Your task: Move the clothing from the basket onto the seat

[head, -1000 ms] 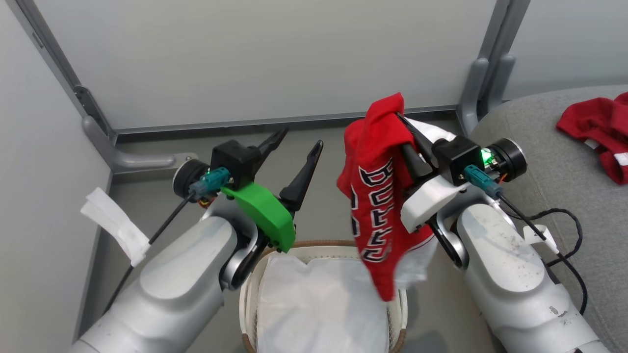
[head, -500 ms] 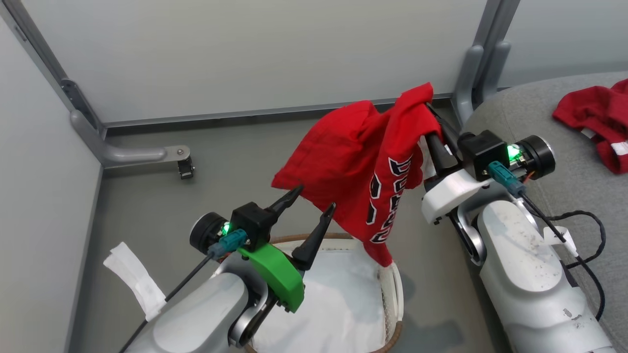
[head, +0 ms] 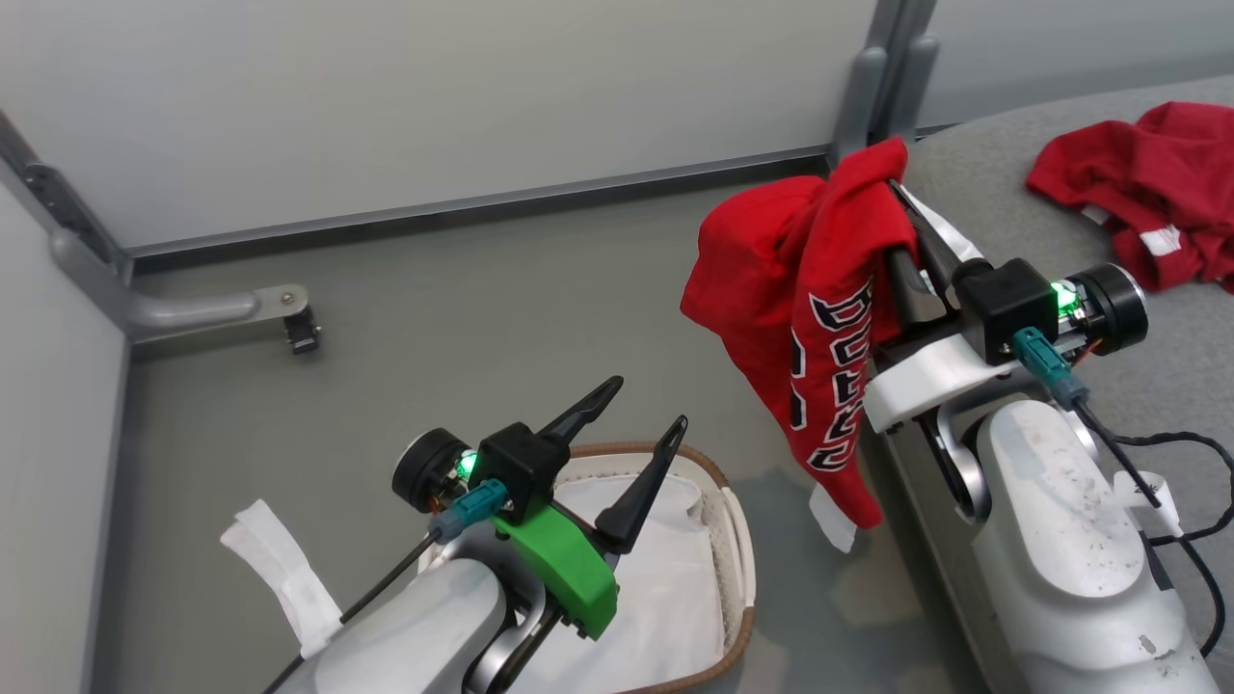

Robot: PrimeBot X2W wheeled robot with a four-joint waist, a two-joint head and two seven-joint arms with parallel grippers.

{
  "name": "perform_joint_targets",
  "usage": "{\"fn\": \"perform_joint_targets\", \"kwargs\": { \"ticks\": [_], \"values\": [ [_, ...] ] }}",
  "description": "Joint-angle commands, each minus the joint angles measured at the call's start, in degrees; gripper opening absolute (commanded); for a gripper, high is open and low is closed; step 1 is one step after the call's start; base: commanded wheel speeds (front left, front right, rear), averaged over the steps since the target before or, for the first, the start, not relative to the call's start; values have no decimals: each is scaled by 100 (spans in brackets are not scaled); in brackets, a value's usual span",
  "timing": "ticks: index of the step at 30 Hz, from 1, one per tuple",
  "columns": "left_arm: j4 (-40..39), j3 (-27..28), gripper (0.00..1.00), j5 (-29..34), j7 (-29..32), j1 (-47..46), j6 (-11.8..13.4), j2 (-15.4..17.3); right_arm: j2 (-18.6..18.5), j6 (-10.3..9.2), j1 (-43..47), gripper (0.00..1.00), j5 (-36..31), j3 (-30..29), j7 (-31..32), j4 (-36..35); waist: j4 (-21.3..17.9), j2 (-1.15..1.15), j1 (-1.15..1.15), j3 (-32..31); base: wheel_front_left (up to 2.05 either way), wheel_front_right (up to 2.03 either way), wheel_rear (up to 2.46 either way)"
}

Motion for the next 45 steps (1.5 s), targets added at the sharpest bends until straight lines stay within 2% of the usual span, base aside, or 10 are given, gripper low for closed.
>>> {"fn": "perform_joint_targets", "kwargs": {
  "ticks": [1,10,19,26,33,40,45],
  "values": [
    [-6,16,100,18,-20,76,5,38,-30,-8,92,0,-50,-25,-6,-112,-373,0,0,130,0,0,0],
    [-33,29,100,249,-20,-96,10,12,-25,-8,326,0,-10,-163,114,-559,-1283,0,0,390,0,0,0],
    [38,-1,100,314,-20,-212,-16,14,-14,-8,420,0,57,-279,109,-631,-1785,0,0,566,0,0,0],
    [57,-63,100,341,-19,-246,-48,-1,-14,-8,469,0,50,-416,72,-577,-1840,0,0,630,0,0,0],
    [61,-109,100,352,6,-304,-43,15,-14,-8,366,0,33,-640,52,-485,-1714,0,0,733,0,0,0],
    [8,-68,100,344,7,-370,27,-1,-45,-8,-95,0,-7,-870,50,-337,-1474,0,0,890,0,0,0],
    [-100,23,100,379,-3,-464,102,43,-295,-8,-791,0,-76,-1004,233,-459,-1311,0,0,1053,0,0,0]
  ]
}}
